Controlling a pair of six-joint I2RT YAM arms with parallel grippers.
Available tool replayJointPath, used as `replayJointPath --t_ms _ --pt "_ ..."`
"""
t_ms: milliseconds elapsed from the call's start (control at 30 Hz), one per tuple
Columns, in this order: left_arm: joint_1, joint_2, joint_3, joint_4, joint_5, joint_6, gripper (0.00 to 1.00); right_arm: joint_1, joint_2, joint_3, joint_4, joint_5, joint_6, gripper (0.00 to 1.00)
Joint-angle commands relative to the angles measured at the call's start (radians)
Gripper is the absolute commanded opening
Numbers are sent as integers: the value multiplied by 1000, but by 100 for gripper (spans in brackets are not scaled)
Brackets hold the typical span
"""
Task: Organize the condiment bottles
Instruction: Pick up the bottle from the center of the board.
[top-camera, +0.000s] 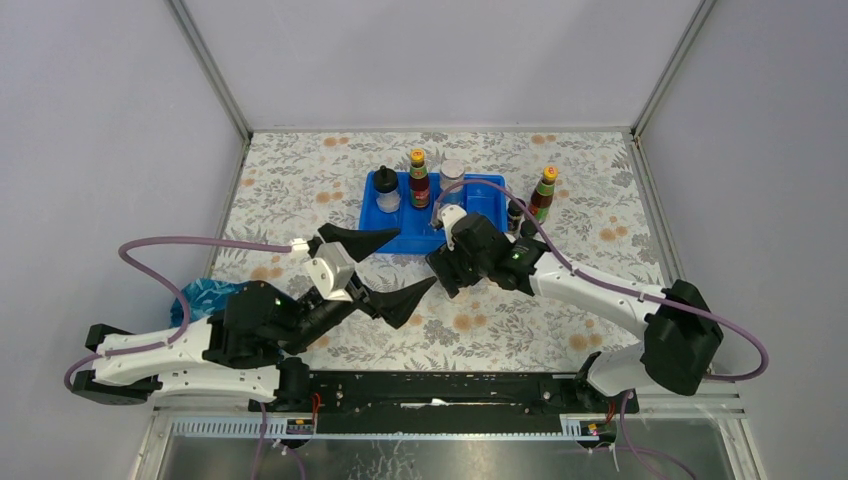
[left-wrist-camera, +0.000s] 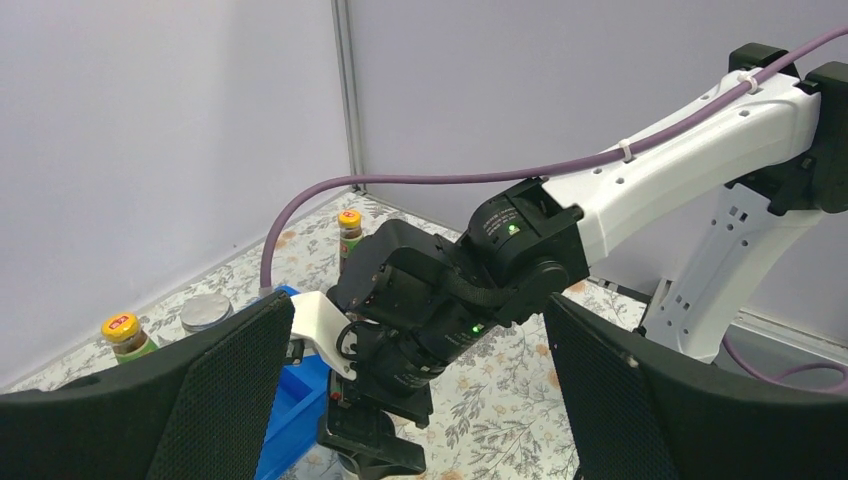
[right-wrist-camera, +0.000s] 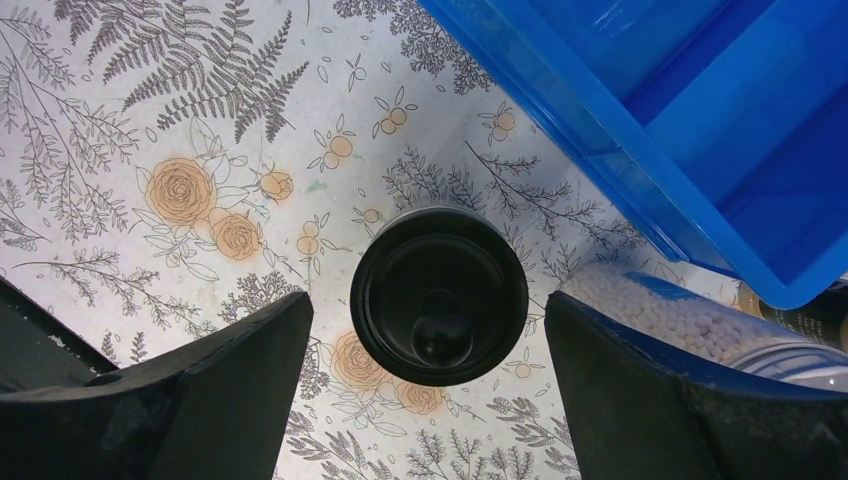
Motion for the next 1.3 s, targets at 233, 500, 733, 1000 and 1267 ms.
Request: replayJointPath --t_ms 233,500,733,1000,1267 --pt "-6 -20 -12 36 15 35 99 -22 53 40 32 -7 -7 89" --pt "-6 -30 -18 36 17 36 99 -38 57 35 43 -12 2 71" --pt "-5 -45 -21 33 21 25 99 -39 61 36 40 -7 14 45" --pt "-6 -48 -12 24 10 20 99 -39 30 50 42 -5 18 0" --pt "-6 -14 41 22 14 49 99 -38 0 124 70 -45 30 0"
